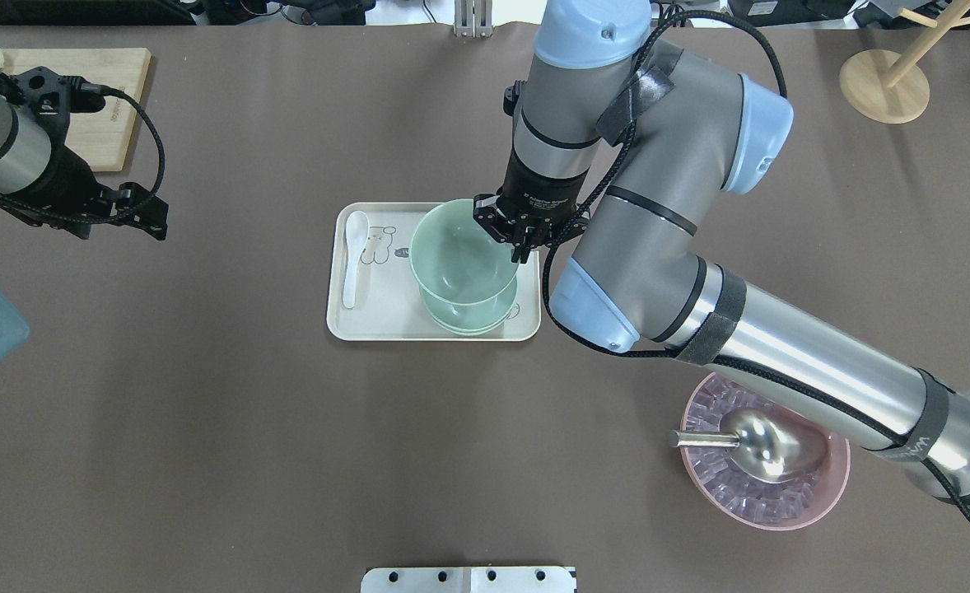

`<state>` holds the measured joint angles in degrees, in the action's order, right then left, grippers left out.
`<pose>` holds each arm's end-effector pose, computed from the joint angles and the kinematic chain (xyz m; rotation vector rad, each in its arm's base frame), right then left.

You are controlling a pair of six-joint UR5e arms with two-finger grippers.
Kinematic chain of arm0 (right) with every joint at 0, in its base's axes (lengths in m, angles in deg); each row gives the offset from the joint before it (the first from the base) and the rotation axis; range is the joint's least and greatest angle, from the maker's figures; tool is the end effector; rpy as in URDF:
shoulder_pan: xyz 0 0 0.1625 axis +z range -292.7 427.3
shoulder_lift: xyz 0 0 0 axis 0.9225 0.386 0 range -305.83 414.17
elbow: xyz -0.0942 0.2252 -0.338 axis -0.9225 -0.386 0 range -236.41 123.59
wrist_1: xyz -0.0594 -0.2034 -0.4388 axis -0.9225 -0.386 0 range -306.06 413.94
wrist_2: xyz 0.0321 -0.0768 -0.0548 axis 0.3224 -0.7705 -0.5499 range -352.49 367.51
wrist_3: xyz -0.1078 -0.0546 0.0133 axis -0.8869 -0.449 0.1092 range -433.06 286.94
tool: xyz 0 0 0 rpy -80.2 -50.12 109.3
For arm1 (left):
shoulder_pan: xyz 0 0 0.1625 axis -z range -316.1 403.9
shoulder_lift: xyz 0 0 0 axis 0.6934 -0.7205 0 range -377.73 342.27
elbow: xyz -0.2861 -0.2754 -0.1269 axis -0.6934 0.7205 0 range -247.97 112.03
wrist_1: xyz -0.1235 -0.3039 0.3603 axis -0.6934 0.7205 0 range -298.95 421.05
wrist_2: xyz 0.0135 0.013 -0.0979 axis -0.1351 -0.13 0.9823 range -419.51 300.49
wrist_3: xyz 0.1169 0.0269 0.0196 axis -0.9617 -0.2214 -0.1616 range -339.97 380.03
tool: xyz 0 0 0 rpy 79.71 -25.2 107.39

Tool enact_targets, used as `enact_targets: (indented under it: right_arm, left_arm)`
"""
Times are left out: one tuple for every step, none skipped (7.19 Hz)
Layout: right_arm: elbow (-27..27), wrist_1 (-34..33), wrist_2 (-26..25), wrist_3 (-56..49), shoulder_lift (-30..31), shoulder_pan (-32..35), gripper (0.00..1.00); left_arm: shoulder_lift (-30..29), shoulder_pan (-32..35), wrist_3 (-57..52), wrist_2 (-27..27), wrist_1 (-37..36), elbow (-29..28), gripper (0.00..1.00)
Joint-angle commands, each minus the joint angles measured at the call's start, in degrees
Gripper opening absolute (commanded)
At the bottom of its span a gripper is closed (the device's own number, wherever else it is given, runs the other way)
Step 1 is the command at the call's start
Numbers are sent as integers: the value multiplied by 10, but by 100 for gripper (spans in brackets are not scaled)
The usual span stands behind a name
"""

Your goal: Stack green bowls together

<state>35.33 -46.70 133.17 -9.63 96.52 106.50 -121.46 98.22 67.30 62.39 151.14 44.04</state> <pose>-0.5438 -0.5242 0.1023 -0.1469 -0.8723 -0.0045 0.3059 -0.5445 0.3190 0.0996 0.8057 -0.0169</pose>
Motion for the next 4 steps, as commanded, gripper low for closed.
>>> enact_targets:
  right_arm:
    - [-15,3,-8,-2,1,-12,0]
    - [-27,27,-8,-1,2,-12,0]
    - [-33,37,-8,5,2,-13,0]
    - [-34,40,-8,6,2,-13,0]
  left_arm:
    - [-1,0,0,0,1,0,98]
    - [-1,0,0,0,1,-1,98]
    - [-1,0,0,0,1,-2,98]
    - [-2,0,0,0,0,-2,98]
